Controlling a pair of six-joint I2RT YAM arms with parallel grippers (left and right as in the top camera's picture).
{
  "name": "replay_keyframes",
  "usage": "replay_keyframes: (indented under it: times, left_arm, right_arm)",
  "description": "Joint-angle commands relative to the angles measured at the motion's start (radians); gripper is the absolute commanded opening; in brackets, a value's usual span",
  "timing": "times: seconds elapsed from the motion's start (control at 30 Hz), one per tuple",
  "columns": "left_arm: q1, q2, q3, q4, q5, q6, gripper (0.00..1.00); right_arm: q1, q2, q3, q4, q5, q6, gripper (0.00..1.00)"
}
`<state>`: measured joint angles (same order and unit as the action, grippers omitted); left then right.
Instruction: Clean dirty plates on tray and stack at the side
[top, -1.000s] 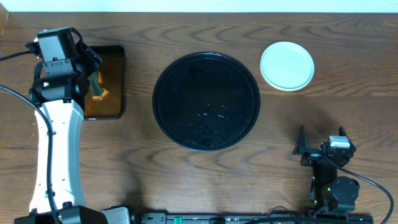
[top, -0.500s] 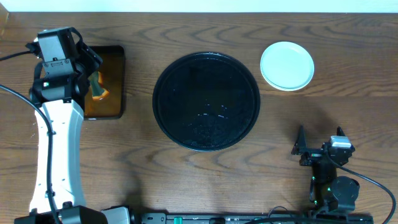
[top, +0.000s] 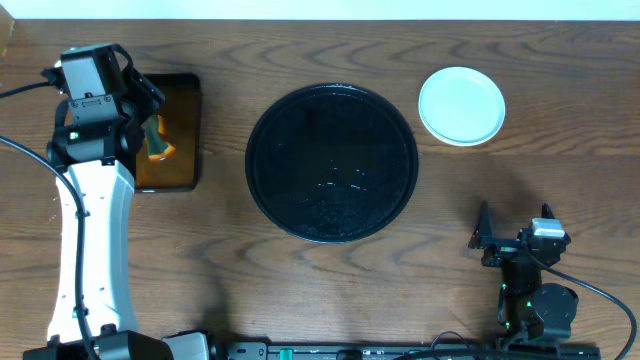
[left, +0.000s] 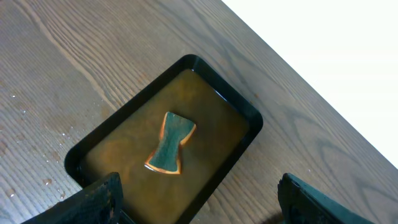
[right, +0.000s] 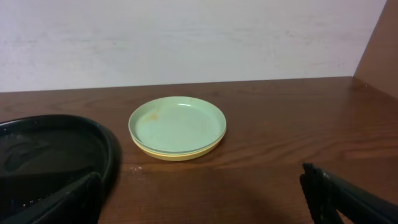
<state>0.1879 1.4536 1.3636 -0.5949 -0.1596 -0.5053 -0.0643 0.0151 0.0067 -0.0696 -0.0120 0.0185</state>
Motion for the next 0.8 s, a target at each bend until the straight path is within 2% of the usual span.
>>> replay_keyframes:
  times: [0.0, 0.1, 0.3, 0.47, 0.6, 0.77]
  left_arm:
    - [-0.001, 0.005, -0.004, -0.003, -0.005, -0.012, 0.8]
    - [-0.001, 0.005, -0.004, -0.066, -0.006, 0.003, 0.81]
    - [0.003, 0.005, -0.008, -0.299, -0.035, 0.022, 0.81]
    - [-0.002, -0.002, -0.057, -0.359, -0.034, 0.039, 0.81]
    - [-0.022, -0.04, -0.164, -0.298, -0.033, 0.136, 0.81]
    - [-0.042, -0.156, -0.404, -0.031, 0.055, 0.305, 0.8]
  right_arm:
    - [-0.007, -0.004, -0.001, -0.004, -0.015, 0.014, 0.99]
    - [-0.007, -0.004, -0.001, -0.004, -0.015, 0.014, 0.99]
    - [-0.007, -0.004, -0.001, -0.004, -0.015, 0.014, 0.99]
    - [-0.007, -0.004, -0.001, -0.004, -0.015, 0.014, 0.99]
    - [-0.007, -0.004, -0.001, -0.004, -0.015, 0.014, 0.99]
    - [-0.007, -0.004, -0.001, -0.004, -0.015, 0.014, 0.99]
